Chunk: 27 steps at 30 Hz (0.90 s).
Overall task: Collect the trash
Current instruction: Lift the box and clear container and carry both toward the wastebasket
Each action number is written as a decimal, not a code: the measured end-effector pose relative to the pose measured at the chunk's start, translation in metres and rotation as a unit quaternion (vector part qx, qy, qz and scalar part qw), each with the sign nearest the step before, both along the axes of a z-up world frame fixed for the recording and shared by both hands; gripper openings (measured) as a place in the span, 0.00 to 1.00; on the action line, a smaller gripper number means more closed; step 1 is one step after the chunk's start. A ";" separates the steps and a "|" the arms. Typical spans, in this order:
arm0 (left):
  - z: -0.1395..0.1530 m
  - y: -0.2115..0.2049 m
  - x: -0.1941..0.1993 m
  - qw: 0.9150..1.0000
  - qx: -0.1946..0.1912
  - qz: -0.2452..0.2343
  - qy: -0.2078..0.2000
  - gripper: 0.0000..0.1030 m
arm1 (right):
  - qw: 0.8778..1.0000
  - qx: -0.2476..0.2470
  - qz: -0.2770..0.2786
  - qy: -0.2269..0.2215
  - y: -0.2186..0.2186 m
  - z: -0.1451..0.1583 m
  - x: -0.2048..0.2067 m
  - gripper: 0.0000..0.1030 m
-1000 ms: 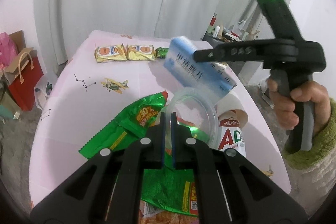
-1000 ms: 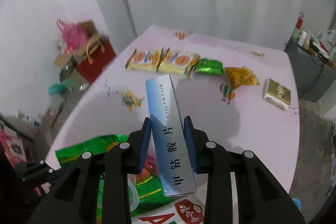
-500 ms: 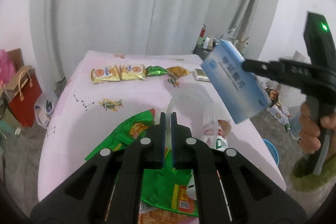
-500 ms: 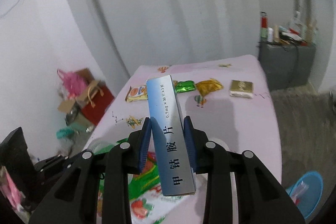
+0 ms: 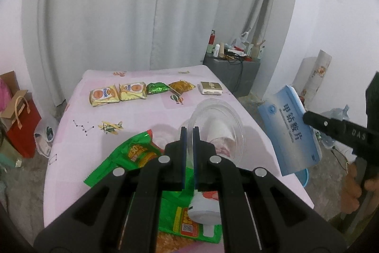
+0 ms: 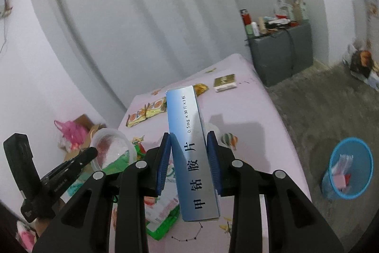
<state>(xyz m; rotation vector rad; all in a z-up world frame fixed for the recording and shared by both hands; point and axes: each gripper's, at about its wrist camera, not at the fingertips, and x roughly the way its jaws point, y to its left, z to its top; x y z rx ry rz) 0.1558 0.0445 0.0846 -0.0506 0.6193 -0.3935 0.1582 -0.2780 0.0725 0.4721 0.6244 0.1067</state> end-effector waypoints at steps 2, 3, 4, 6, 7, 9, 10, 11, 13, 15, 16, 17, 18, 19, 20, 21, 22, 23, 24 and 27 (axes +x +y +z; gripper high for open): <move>0.001 -0.004 -0.004 1.000 0.003 0.002 -0.001 0.03 | 1.000 0.010 -0.007 0.003 -0.007 -0.006 -0.006 0.30; 0.001 -0.004 -0.005 1.000 0.003 0.002 -0.001 0.03 | 1.000 0.011 -0.009 0.004 -0.009 -0.008 -0.008 0.30; 0.001 -0.005 -0.006 1.000 0.004 0.002 -0.001 0.03 | 1.000 0.013 -0.011 0.006 -0.010 -0.009 -0.010 0.30; 0.001 -0.008 -0.008 1.000 0.004 0.003 -0.001 0.03 | 1.000 0.020 -0.014 0.009 -0.014 -0.014 -0.012 0.30; 0.000 -0.010 -0.008 1.000 0.005 0.003 0.000 0.03 | 1.000 0.024 -0.014 0.011 -0.015 -0.016 -0.014 0.30; -0.001 -0.014 -0.009 1.000 0.007 0.002 0.001 0.03 | 0.999 0.026 -0.016 0.012 -0.017 -0.019 -0.015 0.30; -0.001 -0.016 -0.009 1.000 0.009 0.002 0.001 0.03 | 0.999 0.026 -0.018 0.012 -0.017 -0.020 -0.016 0.30; -0.001 -0.018 -0.010 1.000 0.011 0.001 0.002 0.03 | 0.999 0.026 -0.019 0.012 -0.018 -0.020 -0.017 0.30; -0.001 -0.022 -0.011 1.000 0.015 -0.001 0.001 0.03 | 0.999 0.030 -0.019 0.011 -0.019 -0.021 -0.019 0.30; -0.001 -0.025 -0.010 1.000 0.017 -0.001 0.000 0.03 | 0.999 0.030 -0.019 0.011 -0.019 -0.021 -0.019 0.30; 0.000 -0.027 -0.011 1.000 0.018 -0.001 -0.001 0.03 | 0.999 0.030 -0.019 0.010 -0.019 -0.021 -0.020 0.30; 0.000 -0.028 -0.011 1.000 0.018 -0.001 -0.002 0.03 | 0.999 0.029 -0.019 0.009 -0.018 -0.021 -0.021 0.30; 0.001 -0.030 -0.012 1.000 0.018 -0.002 -0.003 0.03 | 0.999 0.030 -0.019 0.009 -0.019 -0.022 -0.022 0.30; 0.000 -0.032 -0.012 1.000 0.018 -0.002 -0.003 0.03 | 0.999 0.030 -0.019 0.009 -0.019 -0.022 -0.021 0.30; -0.001 -0.032 -0.012 1.000 0.018 -0.002 -0.003 0.03 | 0.999 0.033 -0.019 0.008 -0.020 -0.023 -0.022 0.30; -0.001 -0.034 -0.012 1.000 0.018 -0.002 -0.003 0.03 | 0.999 0.034 -0.019 0.008 -0.020 -0.023 -0.024 0.30; -0.002 -0.035 -0.013 1.000 0.019 -0.003 -0.002 0.03 | 0.999 0.036 -0.021 0.007 -0.021 -0.022 -0.025 0.30; -0.002 -0.037 -0.013 1.000 0.021 -0.004 -0.001 0.03 | 0.999 0.038 -0.022 0.006 -0.023 -0.023 -0.026 0.30; -0.003 -0.040 -0.012 1.000 0.023 -0.006 0.000 0.03 | 0.999 0.040 -0.022 0.005 -0.023 -0.023 -0.028 0.30; -0.003 -0.048 -0.013 0.999 0.031 -0.011 -0.001 0.03 | 0.999 0.044 -0.025 0.004 -0.027 -0.025 -0.029 0.30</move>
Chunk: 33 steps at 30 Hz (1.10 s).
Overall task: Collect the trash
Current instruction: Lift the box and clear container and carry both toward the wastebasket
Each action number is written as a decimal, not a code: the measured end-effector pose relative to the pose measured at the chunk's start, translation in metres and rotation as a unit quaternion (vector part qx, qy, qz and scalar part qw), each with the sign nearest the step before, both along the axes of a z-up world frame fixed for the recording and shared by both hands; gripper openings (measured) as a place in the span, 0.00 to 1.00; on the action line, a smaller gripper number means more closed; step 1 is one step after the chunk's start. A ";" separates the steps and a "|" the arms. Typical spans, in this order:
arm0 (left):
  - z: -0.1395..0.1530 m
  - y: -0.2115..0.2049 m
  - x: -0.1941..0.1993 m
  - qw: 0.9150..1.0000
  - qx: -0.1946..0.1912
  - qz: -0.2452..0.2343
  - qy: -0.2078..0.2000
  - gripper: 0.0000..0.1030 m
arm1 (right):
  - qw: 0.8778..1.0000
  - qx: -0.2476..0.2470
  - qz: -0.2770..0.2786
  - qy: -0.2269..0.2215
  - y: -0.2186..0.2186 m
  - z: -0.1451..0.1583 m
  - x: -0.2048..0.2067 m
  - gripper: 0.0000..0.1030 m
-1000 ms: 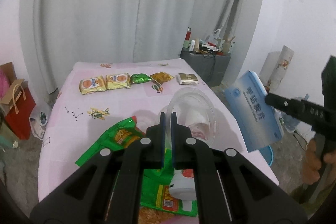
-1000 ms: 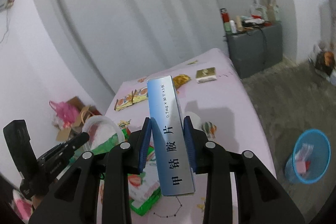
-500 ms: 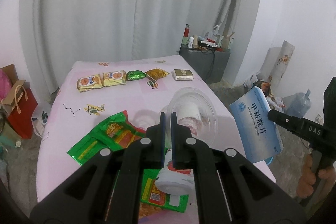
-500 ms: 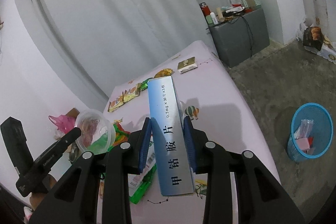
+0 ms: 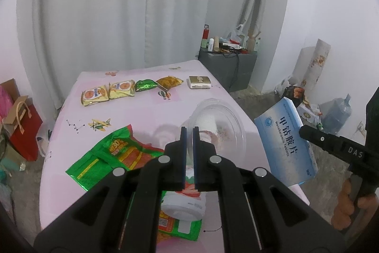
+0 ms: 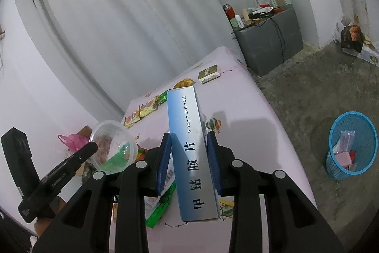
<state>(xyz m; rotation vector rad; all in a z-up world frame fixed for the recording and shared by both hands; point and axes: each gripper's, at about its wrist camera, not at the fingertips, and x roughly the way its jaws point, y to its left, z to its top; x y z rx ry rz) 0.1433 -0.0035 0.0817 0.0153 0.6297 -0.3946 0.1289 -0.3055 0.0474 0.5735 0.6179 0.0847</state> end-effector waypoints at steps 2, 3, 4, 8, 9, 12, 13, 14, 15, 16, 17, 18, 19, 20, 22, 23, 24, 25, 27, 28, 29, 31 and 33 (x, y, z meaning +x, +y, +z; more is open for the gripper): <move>0.001 -0.005 0.000 1.000 0.001 -0.004 -0.001 0.03 | 1.000 0.005 -0.003 0.000 -0.005 -0.002 -0.001 0.30; 0.001 -0.008 0.000 1.000 0.002 -0.006 -0.002 0.03 | 1.000 0.006 -0.004 -0.001 -0.007 -0.002 -0.002 0.30; 0.001 -0.011 0.000 1.000 0.003 -0.007 -0.003 0.03 | 1.000 0.007 -0.006 -0.001 -0.008 -0.002 -0.003 0.30; 0.000 -0.024 0.002 1.000 0.006 -0.019 -0.003 0.03 | 1.000 0.010 -0.015 -0.003 -0.014 -0.003 -0.008 0.30; 0.000 -0.029 0.002 1.000 0.007 -0.023 -0.003 0.03 | 1.000 0.011 -0.018 -0.003 -0.016 -0.003 -0.010 0.30; -0.001 -0.041 0.002 0.999 0.012 -0.032 -0.003 0.03 | 1.000 0.013 -0.026 -0.004 -0.022 -0.004 -0.014 0.30; -0.001 -0.044 0.001 0.999 0.013 -0.035 -0.003 0.03 | 0.999 0.015 -0.028 -0.005 -0.024 -0.005 -0.015 0.30; -0.002 -0.047 0.001 0.999 0.013 -0.037 -0.002 0.03 | 0.999 0.017 -0.030 -0.005 -0.027 -0.006 -0.017 0.30; -0.002 -0.052 0.001 0.999 0.015 -0.040 -0.002 0.03 | 0.999 0.019 -0.032 -0.005 -0.030 -0.006 -0.018 0.30; -0.003 -0.054 0.001 0.999 0.015 -0.042 -0.002 0.03 | 0.999 0.020 -0.035 -0.006 -0.032 -0.007 -0.020 0.30; -0.003 -0.058 0.001 0.999 0.016 -0.044 -0.001 0.03 | 0.999 0.021 -0.036 -0.006 -0.034 -0.007 -0.021 0.30; -0.004 -0.062 0.001 0.999 0.018 -0.048 -0.001 0.03 | 0.999 0.023 -0.039 -0.007 -0.037 -0.008 -0.022 0.30; -0.003 -0.066 0.000 0.999 0.019 -0.050 -0.001 0.03 | 0.999 0.024 -0.041 -0.008 -0.039 -0.008 -0.023 0.30; -0.003 -0.069 0.000 0.998 0.021 -0.053 -0.001 0.03 | 0.999 0.026 -0.045 -0.009 -0.043 -0.009 -0.026 0.30; -0.004 -0.077 0.000 0.998 0.023 -0.058 -0.002 0.03 | 0.998 0.028 -0.049 -0.010 -0.049 -0.009 -0.028 0.30; -0.004 -0.080 0.000 0.998 0.025 -0.061 -0.002 0.03 | 0.998 0.030 -0.052 -0.010 -0.052 -0.010 -0.029 0.30; -0.005 -0.084 -0.001 0.998 0.026 -0.064 -0.001 0.03 | 0.998 0.031 -0.054 -0.010 -0.055 -0.010 -0.030 0.30; -0.005 -0.088 -0.002 0.997 0.027 -0.067 -0.001 0.03 | 0.998 0.032 -0.055 -0.010 -0.057 -0.011 -0.031 0.30; -0.006 -0.097 -0.002 0.997 0.031 -0.074 -0.001 0.03 | 0.998 0.035 -0.060 -0.011 -0.062 -0.013 -0.034 0.30; -0.006 -0.101 -0.002 0.996 0.032 -0.078 0.000 0.03 | 0.997 0.036 -0.064 -0.012 -0.066 -0.013 -0.036 0.30; -0.008 -0.106 -0.001 0.996 0.033 -0.083 0.001 0.03 | 0.997 0.037 -0.067 -0.013 -0.069 -0.014 -0.039 0.30; -0.010 -0.120 0.000 0.995 0.035 -0.096 0.006 0.03 | 0.996 0.037 -0.076 -0.013 -0.078 -0.015 -0.043 0.30; -0.011 -0.138 0.002 0.993 0.032 -0.115 0.013 0.03 | 0.995 0.040 -0.088 -0.010 -0.092 -0.017 -0.049 0.30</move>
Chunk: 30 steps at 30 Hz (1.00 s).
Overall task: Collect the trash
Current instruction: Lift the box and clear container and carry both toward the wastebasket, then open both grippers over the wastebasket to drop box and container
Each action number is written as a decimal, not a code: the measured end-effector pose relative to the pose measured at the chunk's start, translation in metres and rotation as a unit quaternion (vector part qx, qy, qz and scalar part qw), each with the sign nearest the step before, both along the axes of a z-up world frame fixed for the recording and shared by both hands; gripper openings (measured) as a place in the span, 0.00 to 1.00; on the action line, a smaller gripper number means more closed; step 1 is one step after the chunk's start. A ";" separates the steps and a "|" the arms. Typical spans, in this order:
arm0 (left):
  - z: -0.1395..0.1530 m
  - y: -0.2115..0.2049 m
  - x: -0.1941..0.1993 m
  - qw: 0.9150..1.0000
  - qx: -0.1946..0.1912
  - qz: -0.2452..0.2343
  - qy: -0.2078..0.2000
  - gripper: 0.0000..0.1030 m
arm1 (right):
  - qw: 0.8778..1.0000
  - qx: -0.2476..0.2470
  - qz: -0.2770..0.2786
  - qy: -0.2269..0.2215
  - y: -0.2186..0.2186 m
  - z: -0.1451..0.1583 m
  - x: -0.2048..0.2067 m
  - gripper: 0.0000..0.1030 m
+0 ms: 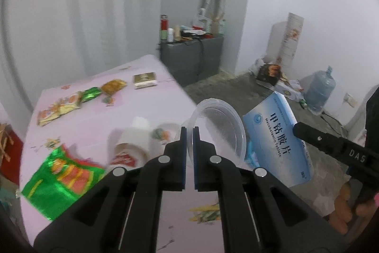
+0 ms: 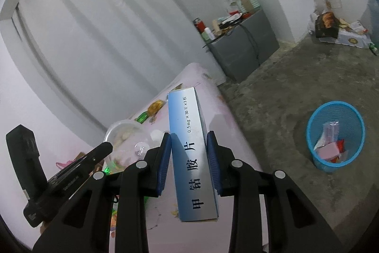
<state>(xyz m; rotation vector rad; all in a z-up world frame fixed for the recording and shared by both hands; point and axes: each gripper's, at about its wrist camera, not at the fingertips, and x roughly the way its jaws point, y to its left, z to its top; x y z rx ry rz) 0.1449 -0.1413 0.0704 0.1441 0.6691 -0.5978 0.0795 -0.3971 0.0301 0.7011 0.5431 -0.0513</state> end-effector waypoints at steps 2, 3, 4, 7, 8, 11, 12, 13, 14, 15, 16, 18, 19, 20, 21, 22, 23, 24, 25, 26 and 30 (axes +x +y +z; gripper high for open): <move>-0.002 -0.018 0.001 1.000 -0.001 -0.016 0.005 0.03 | 1.000 0.004 -0.016 0.001 -0.019 -0.002 -0.009 0.30; -0.003 -0.031 0.002 1.000 -0.002 -0.029 0.009 0.03 | 1.000 -0.001 -0.028 0.004 -0.027 -0.001 -0.014 0.30; -0.005 -0.042 0.003 0.999 -0.001 -0.040 0.012 0.03 | 0.999 -0.014 -0.046 0.010 -0.039 -0.001 -0.019 0.30; -0.015 -0.081 0.008 0.997 0.007 -0.076 0.027 0.03 | 0.995 -0.021 -0.092 0.022 -0.075 -0.006 -0.035 0.30; -0.020 -0.096 0.009 0.995 0.008 -0.090 0.037 0.03 | 0.993 -0.022 -0.108 0.028 -0.086 -0.010 -0.040 0.30; -0.038 -0.145 0.016 0.988 0.018 -0.135 0.078 0.03 | 0.986 -0.019 -0.156 0.054 -0.129 -0.029 -0.054 0.30; -0.048 -0.166 0.018 0.983 0.025 -0.154 0.099 0.03 | 0.984 -0.018 -0.167 0.063 -0.141 -0.036 -0.055 0.30; -0.056 -0.179 0.020 0.980 0.030 -0.164 0.111 0.03 | 0.982 -0.016 -0.174 0.069 -0.150 -0.043 -0.056 0.30; -0.068 -0.199 0.022 0.975 0.042 -0.178 0.129 0.03 | 0.979 -0.007 -0.185 0.081 -0.165 -0.054 -0.056 0.30; -0.076 -0.210 0.025 0.972 0.049 -0.184 0.140 0.03 | 0.977 -0.003 -0.191 0.089 -0.174 -0.061 -0.054 0.30; -0.092 -0.231 0.028 0.966 0.060 -0.193 0.161 0.03 | 0.976 0.001 -0.196 0.098 -0.183 -0.069 -0.052 0.30; -0.114 -0.259 0.034 0.959 0.075 -0.198 0.190 0.03 | 0.973 0.015 -0.203 0.111 -0.202 -0.087 -0.044 0.30; -0.125 -0.272 0.036 0.956 0.081 -0.198 0.201 0.03 | 0.972 0.019 -0.204 0.117 -0.209 -0.094 -0.040 0.30; -0.133 -0.281 0.037 0.954 0.086 -0.198 0.208 0.03 | 0.969 0.020 -0.211 0.131 -0.219 -0.103 -0.034 0.30; -0.142 -0.290 0.038 0.952 0.093 -0.198 0.214 0.03 | 0.967 0.019 -0.211 0.139 -0.226 -0.110 -0.029 0.30; -0.151 -0.302 0.041 0.951 0.098 -0.198 0.218 0.03 | 0.967 0.018 -0.211 0.141 -0.230 -0.114 -0.026 0.30; -0.159 -0.311 0.044 0.950 0.101 -0.199 0.219 0.03 | 0.965 0.017 -0.216 0.145 -0.238 -0.119 -0.021 0.30; -0.168 -0.323 0.045 0.948 0.108 -0.203 0.219 0.03 | 0.962 0.014 -0.225 0.153 -0.247 -0.126 -0.017 0.30; -0.175 -0.331 0.047 0.947 0.112 -0.205 0.222 0.09 | 0.959 0.010 -0.235 0.157 -0.256 -0.134 -0.012 0.30; -0.184 -0.340 0.049 0.944 0.118 -0.205 0.229 0.19 | 0.956 0.006 -0.243 0.163 -0.265 -0.145 -0.006 0.35; -0.202 -0.360 0.055 0.948 0.131 -0.188 0.222 0.62 | 0.939 0.026 -0.260 0.223 -0.292 -0.196 0.002 0.60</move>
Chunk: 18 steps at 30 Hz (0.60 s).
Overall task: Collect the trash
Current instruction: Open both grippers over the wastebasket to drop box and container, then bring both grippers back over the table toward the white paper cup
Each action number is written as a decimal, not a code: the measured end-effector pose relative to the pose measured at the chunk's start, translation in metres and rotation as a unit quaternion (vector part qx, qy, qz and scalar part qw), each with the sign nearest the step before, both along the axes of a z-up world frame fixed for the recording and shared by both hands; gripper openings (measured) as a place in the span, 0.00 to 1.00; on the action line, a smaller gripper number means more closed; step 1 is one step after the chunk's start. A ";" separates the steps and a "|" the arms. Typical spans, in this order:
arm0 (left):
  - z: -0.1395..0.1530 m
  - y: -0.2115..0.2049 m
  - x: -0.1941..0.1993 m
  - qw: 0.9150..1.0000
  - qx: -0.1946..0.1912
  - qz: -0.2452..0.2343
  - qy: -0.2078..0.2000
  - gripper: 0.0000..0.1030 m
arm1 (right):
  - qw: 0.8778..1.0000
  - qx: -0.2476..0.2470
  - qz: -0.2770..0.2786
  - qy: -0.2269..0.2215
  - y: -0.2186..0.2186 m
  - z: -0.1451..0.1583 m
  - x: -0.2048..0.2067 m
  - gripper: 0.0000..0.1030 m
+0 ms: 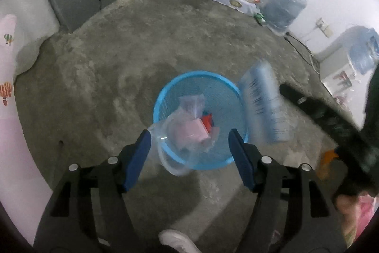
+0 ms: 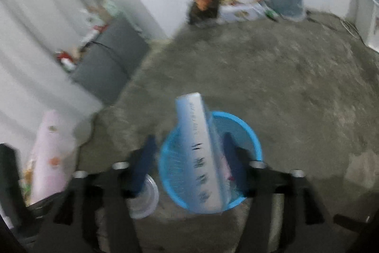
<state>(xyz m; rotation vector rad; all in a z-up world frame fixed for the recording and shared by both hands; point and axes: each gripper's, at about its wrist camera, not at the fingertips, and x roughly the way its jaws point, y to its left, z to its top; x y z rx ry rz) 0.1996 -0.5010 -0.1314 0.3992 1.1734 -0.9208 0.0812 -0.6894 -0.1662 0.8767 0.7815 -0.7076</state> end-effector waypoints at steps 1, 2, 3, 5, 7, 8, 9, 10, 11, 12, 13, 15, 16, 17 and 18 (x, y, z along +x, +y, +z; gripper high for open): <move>0.000 -0.002 0.000 1.000 0.001 -0.003 0.000 0.62 | 1.000 0.014 -0.006 0.009 -0.002 -0.011 -0.002 0.60; 0.001 -0.002 -0.001 1.000 -0.004 -0.008 0.003 0.62 | 1.000 0.018 -0.010 0.006 -0.002 -0.016 -0.006 0.60; 0.004 0.001 -0.002 1.000 -0.015 -0.011 0.006 0.63 | 1.000 0.017 -0.012 0.000 0.001 -0.018 -0.011 0.60; 0.011 0.010 -0.005 0.999 -0.030 -0.015 0.005 0.65 | 1.000 0.014 -0.014 -0.003 0.006 -0.020 -0.018 0.60; 0.018 0.015 -0.006 0.999 -0.040 -0.016 0.000 0.65 | 1.000 0.018 -0.019 -0.016 0.012 -0.019 -0.028 0.60; 0.022 0.017 -0.006 0.999 -0.045 -0.016 0.001 0.65 | 0.999 0.018 -0.021 -0.021 0.015 -0.017 -0.033 0.60; 0.027 0.020 -0.006 0.999 -0.051 -0.017 0.002 0.65 | 0.999 0.016 -0.022 -0.025 0.020 -0.014 -0.039 0.60; 0.034 0.025 -0.005 0.998 -0.059 -0.017 0.003 0.65 | 0.999 0.014 -0.022 -0.027 0.023 -0.012 -0.042 0.60; 0.041 0.031 -0.004 0.998 -0.067 -0.016 0.001 0.65 | 0.999 0.011 -0.019 -0.029 0.027 -0.009 -0.044 0.60; 0.049 0.040 -0.003 0.997 -0.075 -0.015 -0.003 0.65 | 0.999 0.006 -0.013 -0.032 0.031 -0.005 -0.046 0.60; 0.054 0.045 -0.002 0.997 -0.079 -0.015 -0.006 0.65 | 0.999 0.003 -0.007 -0.036 0.035 0.000 -0.046 0.60; 0.073 0.065 0.002 0.996 -0.090 -0.010 -0.016 0.65 | 0.999 -0.002 0.011 -0.045 0.042 0.007 -0.046 0.60; 0.080 0.074 0.002 0.996 -0.092 -0.006 -0.021 0.67 | 0.999 -0.003 0.021 -0.050 0.046 0.011 -0.043 0.60; 0.089 0.087 0.005 0.995 -0.096 0.001 -0.025 0.68 | 0.998 -0.002 0.029 -0.053 0.050 0.014 -0.041 0.60; 0.097 0.100 0.009 0.995 -0.099 0.006 -0.027 0.69 | 0.997 0.000 0.045 -0.060 0.056 0.018 -0.036 0.60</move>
